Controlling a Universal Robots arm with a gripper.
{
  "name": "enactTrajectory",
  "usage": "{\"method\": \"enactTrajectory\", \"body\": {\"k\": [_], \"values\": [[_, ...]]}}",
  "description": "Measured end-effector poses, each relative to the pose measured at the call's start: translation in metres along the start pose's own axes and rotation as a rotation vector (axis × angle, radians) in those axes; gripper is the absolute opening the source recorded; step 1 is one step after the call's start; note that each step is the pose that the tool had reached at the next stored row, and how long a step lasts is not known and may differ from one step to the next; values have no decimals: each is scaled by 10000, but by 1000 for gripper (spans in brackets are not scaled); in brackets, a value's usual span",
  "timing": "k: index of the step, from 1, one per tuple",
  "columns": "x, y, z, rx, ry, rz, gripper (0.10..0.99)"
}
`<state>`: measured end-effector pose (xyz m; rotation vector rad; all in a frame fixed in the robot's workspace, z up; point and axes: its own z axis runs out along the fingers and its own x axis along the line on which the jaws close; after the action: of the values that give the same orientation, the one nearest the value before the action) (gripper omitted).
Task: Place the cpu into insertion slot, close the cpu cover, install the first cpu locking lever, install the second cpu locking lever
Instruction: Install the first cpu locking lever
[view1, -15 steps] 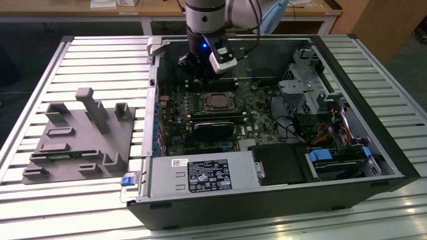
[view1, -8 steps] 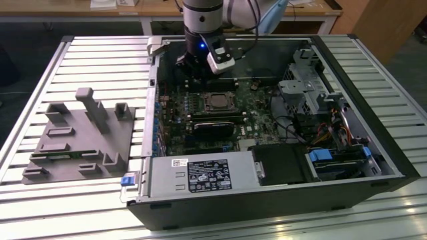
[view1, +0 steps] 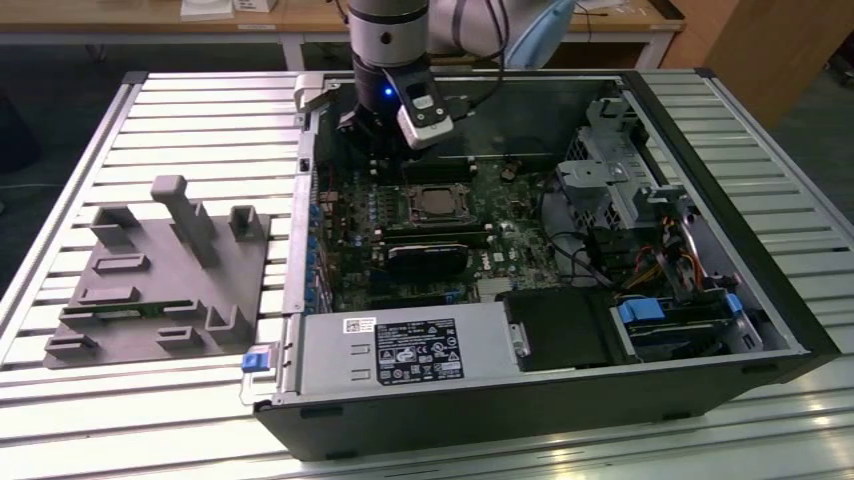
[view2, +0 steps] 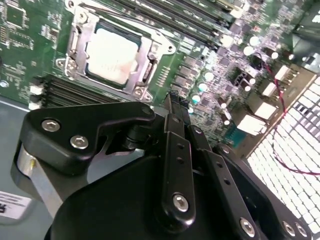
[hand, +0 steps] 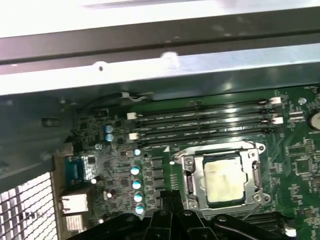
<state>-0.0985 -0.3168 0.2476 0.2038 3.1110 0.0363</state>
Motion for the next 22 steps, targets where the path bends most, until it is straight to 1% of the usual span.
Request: {"method": "enactTrajectory", "body": {"k": [2,3,4,5,11,14,15,20,22], "values": [[25,-4,-1,-37,7,0,106],[33,-5,-1,-98,14,2,106],[38,-5,-2,-205,28,3,106],[43,-6,-2,-360,48,8,106],[68,-11,-2,-1446,190,36,106],[76,-13,-2,-1968,258,50,106],[77,-14,-3,-2033,269,51,106],[71,-13,-2,-2043,269,50,106],[26,-7,-1,-2042,272,52,106]]}}
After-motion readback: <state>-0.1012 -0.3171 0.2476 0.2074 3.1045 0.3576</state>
